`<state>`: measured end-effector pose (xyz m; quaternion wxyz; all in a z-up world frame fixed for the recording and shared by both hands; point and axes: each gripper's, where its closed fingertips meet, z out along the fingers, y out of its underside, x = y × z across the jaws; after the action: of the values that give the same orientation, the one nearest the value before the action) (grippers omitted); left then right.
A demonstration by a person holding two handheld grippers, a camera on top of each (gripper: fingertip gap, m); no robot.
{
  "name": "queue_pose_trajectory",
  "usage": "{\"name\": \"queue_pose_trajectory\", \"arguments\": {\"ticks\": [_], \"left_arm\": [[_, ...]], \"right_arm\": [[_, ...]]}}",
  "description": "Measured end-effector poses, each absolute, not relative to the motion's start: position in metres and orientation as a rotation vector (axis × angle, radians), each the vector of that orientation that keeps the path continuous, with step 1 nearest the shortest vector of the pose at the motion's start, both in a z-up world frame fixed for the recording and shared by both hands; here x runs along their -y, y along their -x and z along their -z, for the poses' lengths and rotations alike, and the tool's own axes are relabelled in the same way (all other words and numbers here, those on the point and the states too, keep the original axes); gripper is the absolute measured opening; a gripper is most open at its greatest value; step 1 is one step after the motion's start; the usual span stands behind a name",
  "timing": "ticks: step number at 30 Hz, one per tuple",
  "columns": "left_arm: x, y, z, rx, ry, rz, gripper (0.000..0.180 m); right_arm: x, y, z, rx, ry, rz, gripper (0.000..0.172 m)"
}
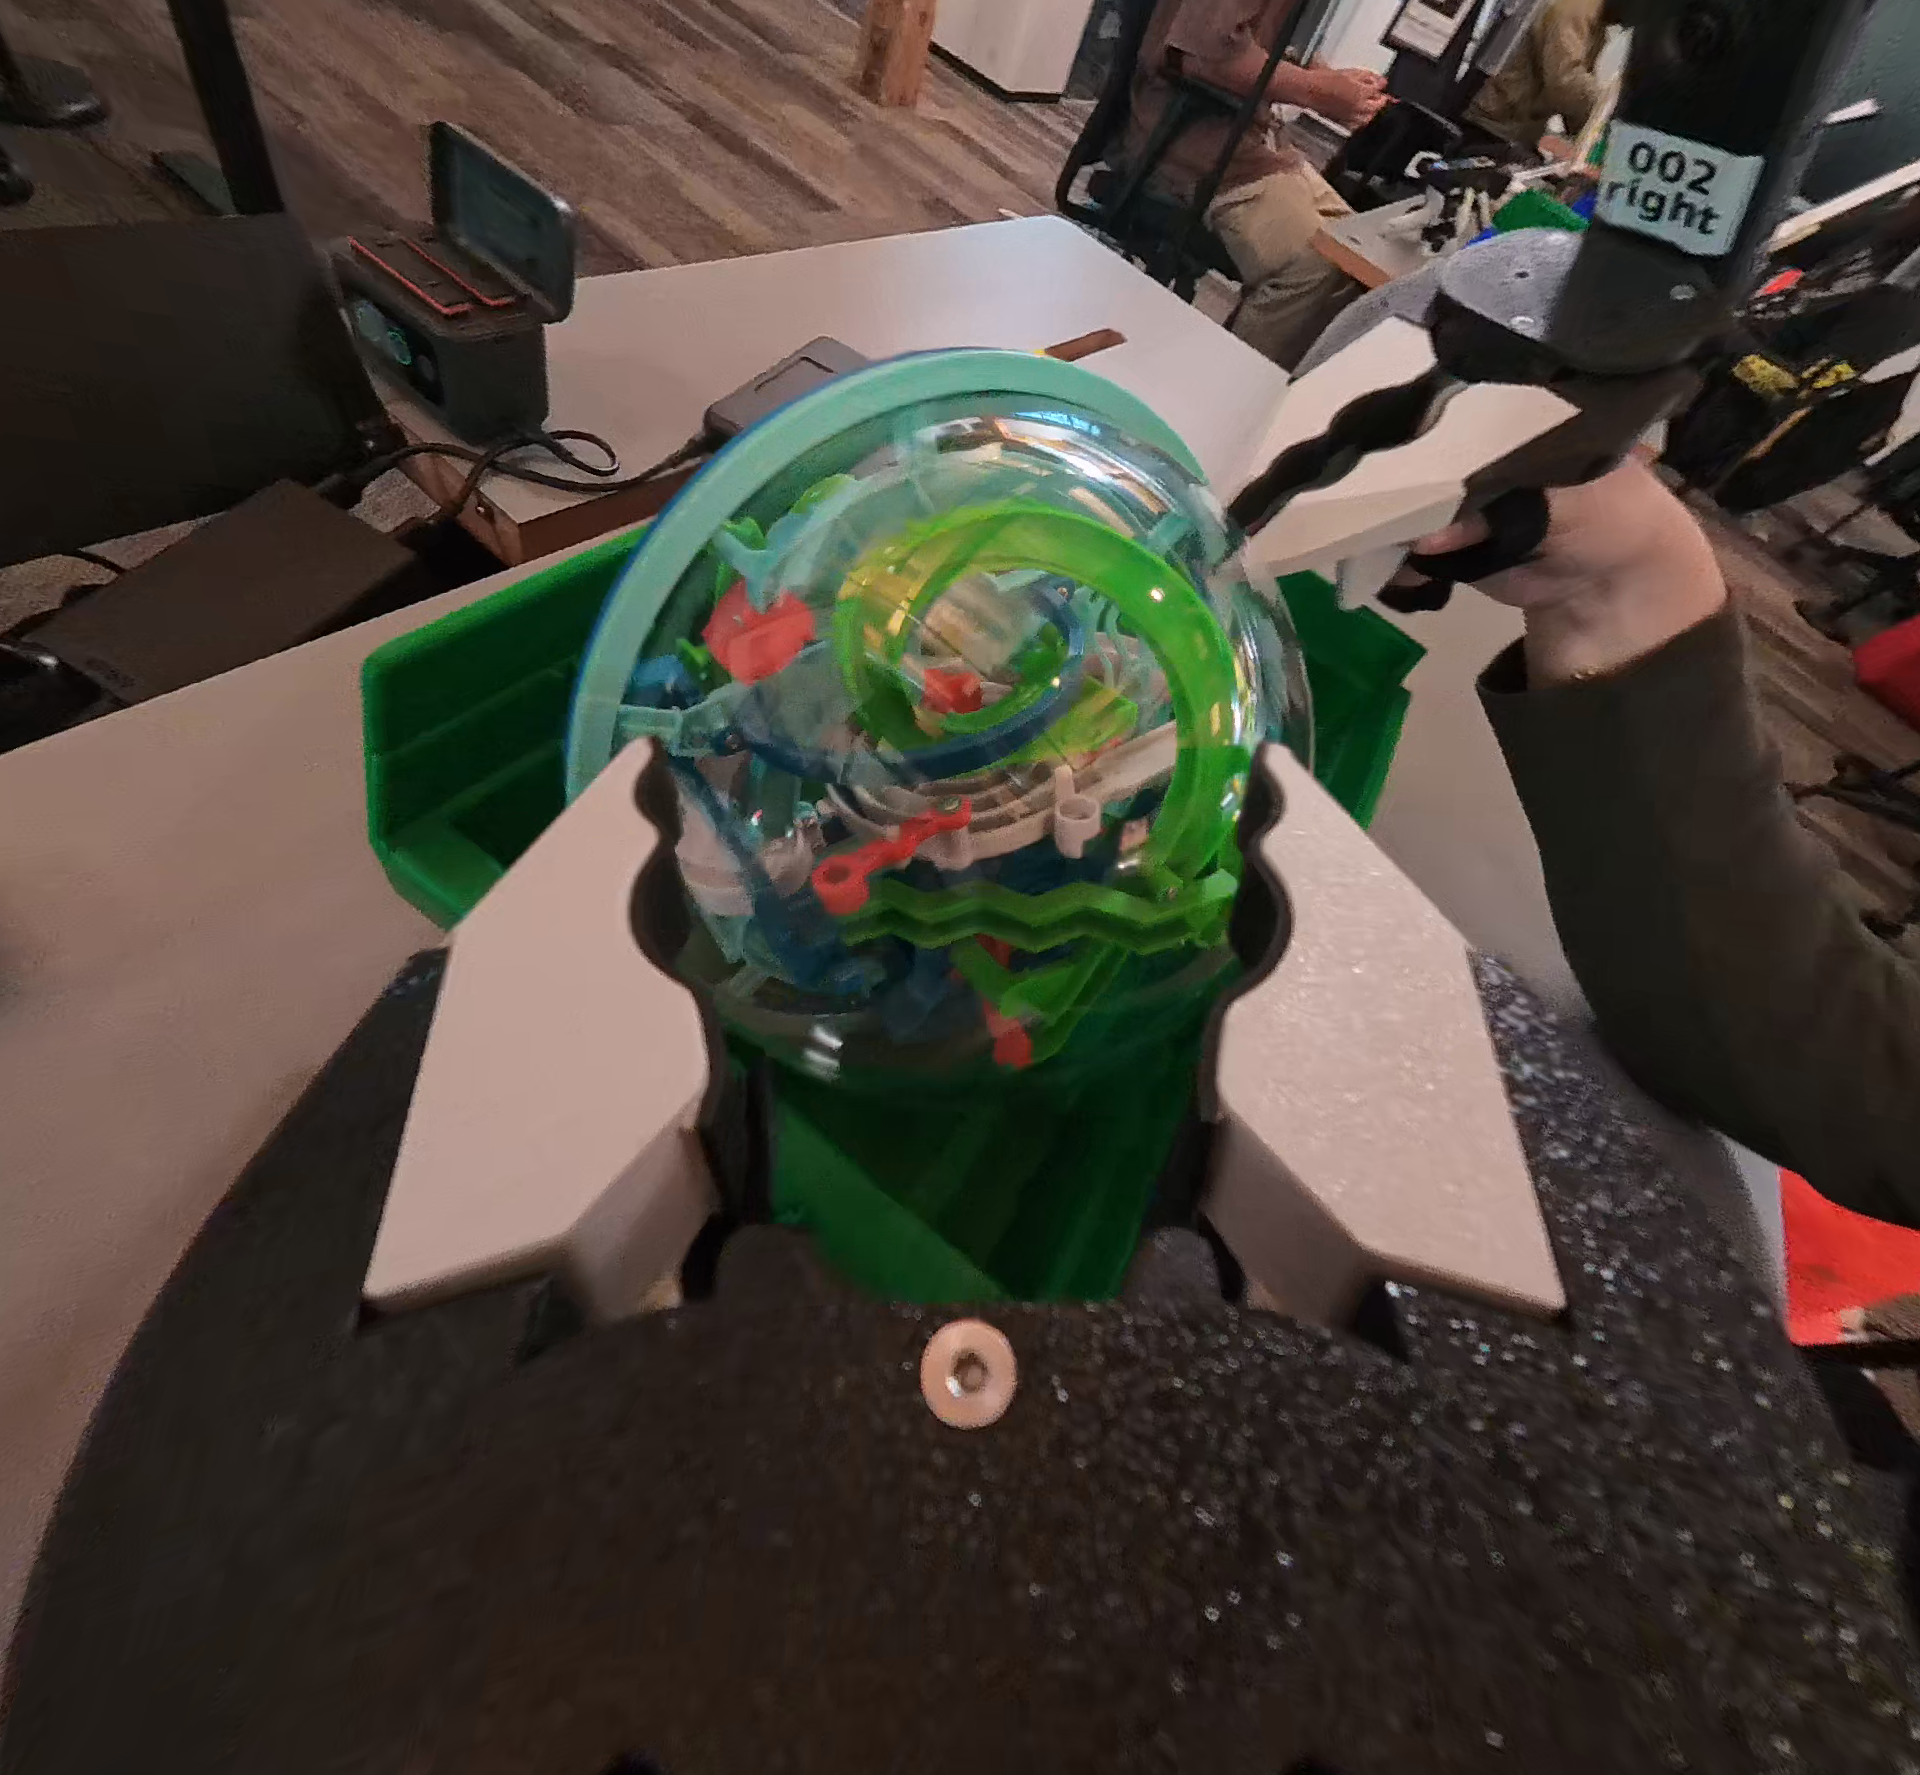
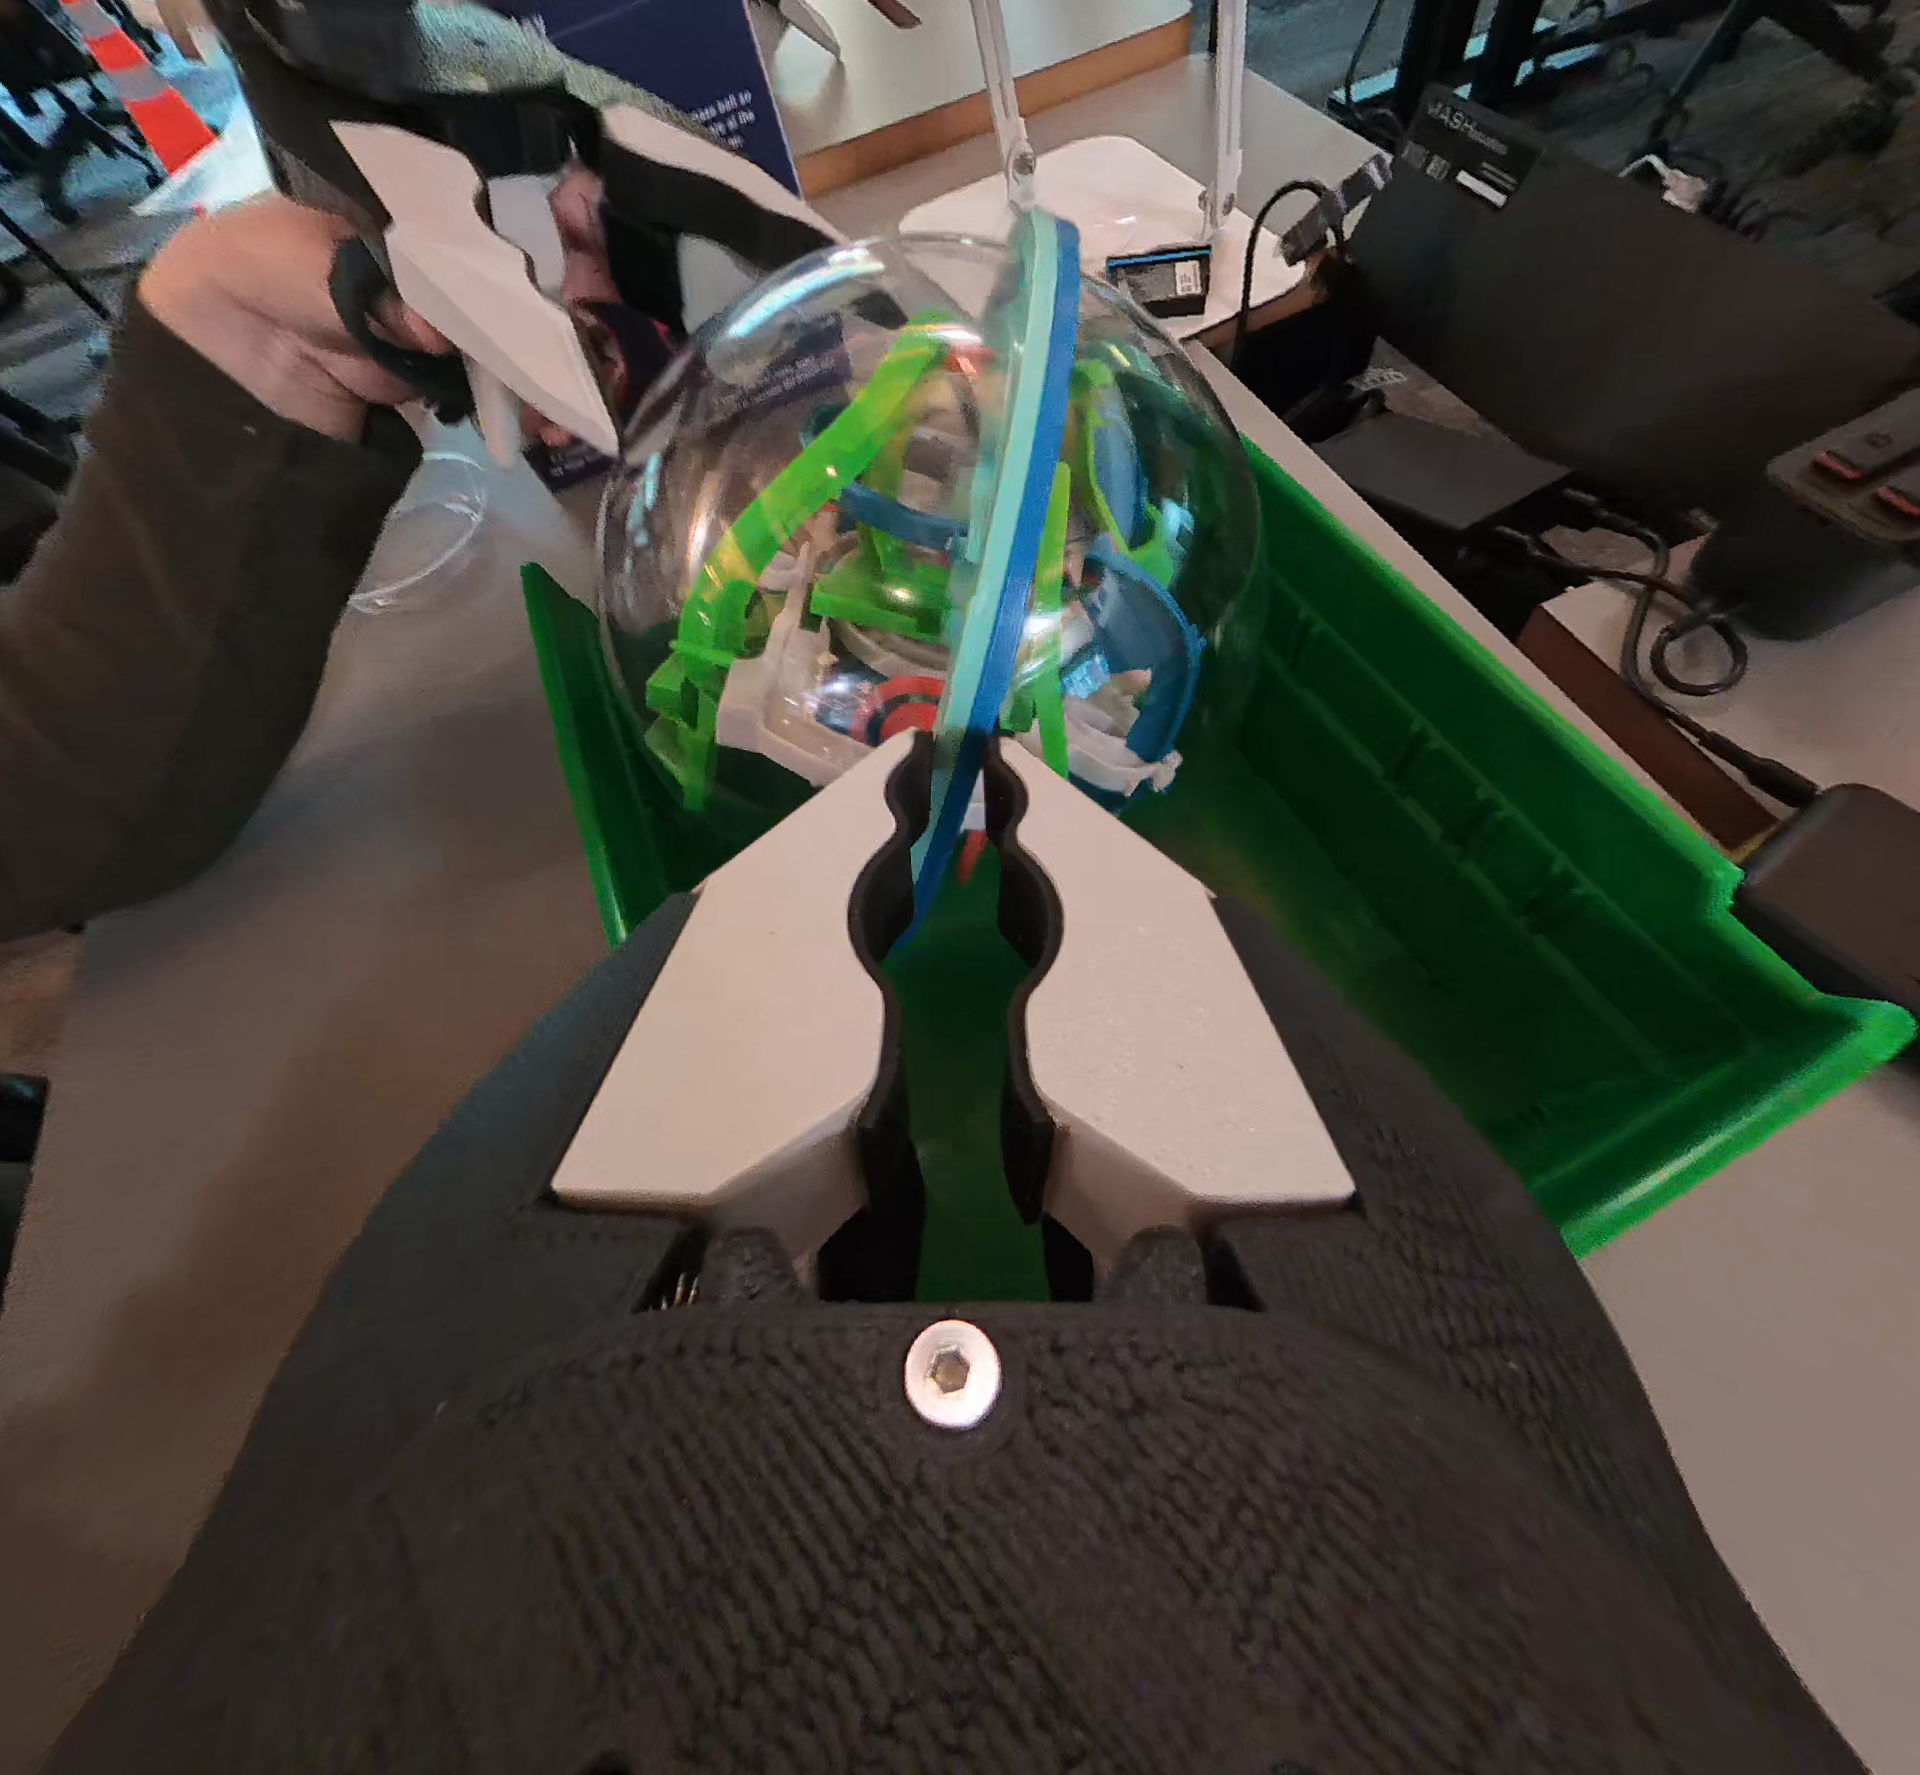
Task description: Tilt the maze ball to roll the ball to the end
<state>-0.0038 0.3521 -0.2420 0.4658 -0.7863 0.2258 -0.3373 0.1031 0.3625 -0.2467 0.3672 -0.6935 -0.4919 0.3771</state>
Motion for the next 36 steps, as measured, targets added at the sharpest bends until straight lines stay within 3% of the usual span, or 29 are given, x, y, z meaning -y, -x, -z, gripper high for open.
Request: {"name": "queue_pose_trajectory", "arguments": {"ticks": [1,4,8,10,11,13,17,24,28,36], "left_arm": [[-0.350,0.008,0.239,-0.543,1.920,0.853,0.095],[-0.360,0.036,0.234,-0.397,1.890,0.822,0.078],[-0.372,0.055,0.246,-0.328,1.886,0.812,0.067],[-0.377,0.054,0.259,-0.317,1.907,0.844,0.043],[-0.379,0.052,0.264,-0.306,1.921,0.868,0.040],[-0.385,0.048,0.268,-0.280,1.899,0.917,0.039],[-0.390,0.037,0.264,-0.279,1.779,1.059,0.056],[-0.381,0.029,0.270,-0.308,1.713,1.240,0.056],[-0.388,0.034,0.277,-0.290,1.682,1.245,0.078],[-0.374,0.025,0.272,-0.344,1.550,1.494,0.043]], "right_arm": [[-0.363,-0.106,0.248,1.279,1.784,-0.948,0.009],[-0.364,-0.118,0.256,1.308,1.798,-0.918,0.009],[-0.366,-0.128,0.259,1.311,1.790,-0.933,0.008],[-0.365,-0.132,0.262,1.323,1.794,-0.937,0.008],[-0.365,-0.134,0.263,1.329,1.799,-0.937,0.009],[-0.364,-0.138,0.267,1.340,1.807,-0.937,0.009],[-0.365,-0.145,0.271,1.340,1.801,-0.954,0.009],[-0.367,-0.143,0.270,1.343,1.756,-0.962,0.009],[-0.367,-0.142,0.269,1.338,1.743,-0.978,0.009],[-0.366,-0.141,0.267,1.326,1.722,-1.025,0.009]]}}
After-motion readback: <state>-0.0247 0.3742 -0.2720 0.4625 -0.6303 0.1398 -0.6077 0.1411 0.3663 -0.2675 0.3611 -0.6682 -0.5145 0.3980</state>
